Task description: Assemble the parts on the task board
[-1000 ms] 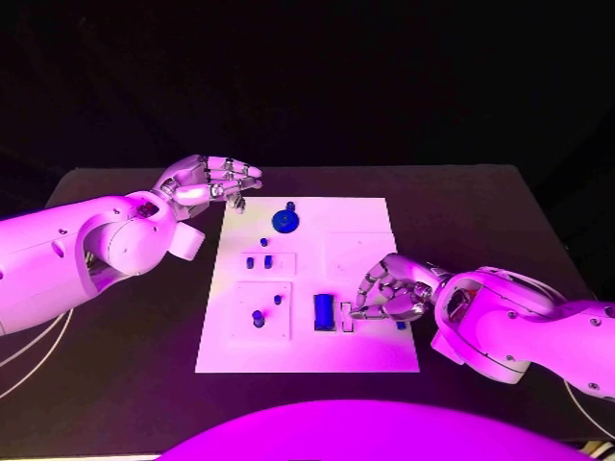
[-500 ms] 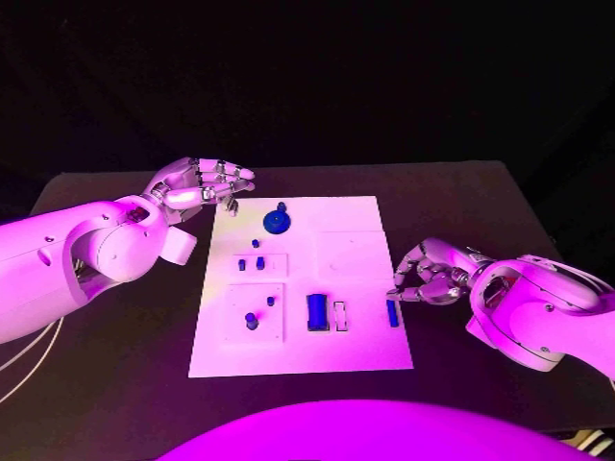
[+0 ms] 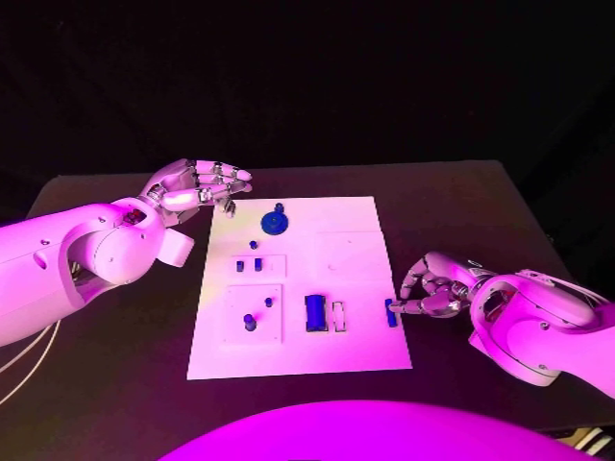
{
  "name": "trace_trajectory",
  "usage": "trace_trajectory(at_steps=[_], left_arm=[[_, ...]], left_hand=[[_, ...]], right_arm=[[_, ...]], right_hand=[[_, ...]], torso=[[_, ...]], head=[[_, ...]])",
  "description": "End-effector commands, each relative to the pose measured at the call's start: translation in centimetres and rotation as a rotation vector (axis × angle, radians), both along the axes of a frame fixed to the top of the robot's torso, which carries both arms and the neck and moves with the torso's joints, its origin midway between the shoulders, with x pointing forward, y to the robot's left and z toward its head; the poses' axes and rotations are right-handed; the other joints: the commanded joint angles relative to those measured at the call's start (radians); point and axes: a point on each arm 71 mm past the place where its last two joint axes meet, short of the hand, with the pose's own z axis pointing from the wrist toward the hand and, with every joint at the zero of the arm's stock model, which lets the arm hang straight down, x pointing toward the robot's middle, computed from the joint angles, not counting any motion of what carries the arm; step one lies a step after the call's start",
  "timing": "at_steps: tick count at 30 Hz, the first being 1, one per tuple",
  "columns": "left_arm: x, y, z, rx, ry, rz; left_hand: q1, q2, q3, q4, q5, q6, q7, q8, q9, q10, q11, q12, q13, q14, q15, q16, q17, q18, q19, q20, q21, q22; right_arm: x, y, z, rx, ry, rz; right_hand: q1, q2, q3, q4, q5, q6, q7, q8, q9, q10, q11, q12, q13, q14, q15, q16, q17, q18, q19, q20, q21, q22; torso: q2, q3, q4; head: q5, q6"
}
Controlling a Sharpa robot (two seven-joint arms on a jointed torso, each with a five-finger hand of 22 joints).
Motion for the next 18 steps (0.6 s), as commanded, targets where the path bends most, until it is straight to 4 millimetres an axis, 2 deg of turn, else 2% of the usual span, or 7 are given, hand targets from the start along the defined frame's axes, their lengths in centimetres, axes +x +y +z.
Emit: trace_trajectory(at_steps=[1, 3, 11, 18], left_arm=[[-0.1, -0.2, 0.1, -0.009, -0.008, -0.018], [-0.1, -0.2, 0.1, -0.009, -0.007, -0.019], [-0.1, -0.1, 0.1, -0.008, -0.006, -0.018], [-0.1, -0.1, 0.1, -0.008, -0.004, -0.019]], left_hand=[[0.001, 0.005, 0.005, 0.001, 0.004, -0.007, -0.003, 0.006, 0.001, -0.001, -0.001, 0.004, 0.002, -0.003, -0.003, -0.002, -0.002, 0.008, -0.002, 0.001, -0.003, -0.001], [0.001, 0.005, 0.005, 0.001, 0.004, -0.007, -0.003, 0.006, 0.001, -0.001, -0.001, 0.004, 0.002, -0.003, -0.003, -0.002, -0.002, 0.008, -0.002, 0.001, -0.003, -0.001], [0.000, 0.005, 0.004, 0.002, 0.003, -0.007, -0.003, 0.007, 0.001, -0.001, -0.001, 0.004, 0.002, -0.003, -0.002, -0.002, -0.002, 0.007, -0.002, 0.001, -0.003, -0.001], [0.000, 0.005, 0.004, 0.002, 0.003, -0.007, -0.003, 0.007, 0.001, -0.001, -0.001, 0.004, 0.002, -0.003, -0.002, -0.002, -0.002, 0.007, -0.002, 0.001, -0.003, -0.001]], right_arm=[[-0.1, 0.3, -0.4, -0.027, -0.008, -0.009], [-0.2, 0.5, -0.6, -0.025, -0.005, -0.006], [-0.2, 1.2, -1.2, -0.028, 0.010, 0.006], [-0.2, 1.5, -1.6, -0.048, 0.029, 0.020]], right_hand=[[-0.012, 0.000, 0.002, 0.000, 0.003, 0.009, 0.002, 0.003, 0.002, 0.060, -0.006, -0.004, 0.196, 0.091, -0.008, -0.003, 0.199, -0.001, 0.020, -0.005, 0.002, 0.183], [-0.014, 0.000, 0.002, 0.000, 0.003, 0.009, 0.002, 0.004, 0.002, 0.060, -0.007, -0.003, 0.196, 0.091, -0.008, -0.003, 0.200, -0.001, 0.020, -0.005, 0.002, 0.183], [-0.015, 0.005, 0.011, -0.002, 0.004, 0.024, -0.006, 0.015, 0.008, 0.061, -0.013, -0.001, 0.198, 0.092, -0.012, -0.002, 0.202, -0.002, 0.022, -0.008, 0.005, 0.184], [-0.001, 0.003, 0.019, -0.003, 0.004, 0.033, -0.012, 0.025, 0.014, 0.062, -0.018, -0.001, 0.198, 0.092, -0.017, -0.002, 0.202, -0.002, 0.022, -0.012, 0.005, 0.185]], torso=[[0.001, 0.0000, 0.0011], [0.001, 0.0009, 0.0016], [0.000, -0.0003, 0.0003], [0.000, 0.0005, 0.0004]], head=[[0.006, 0.000], [0.006, 0.000], [0.005, -0.003], [0.008, -0.005]])
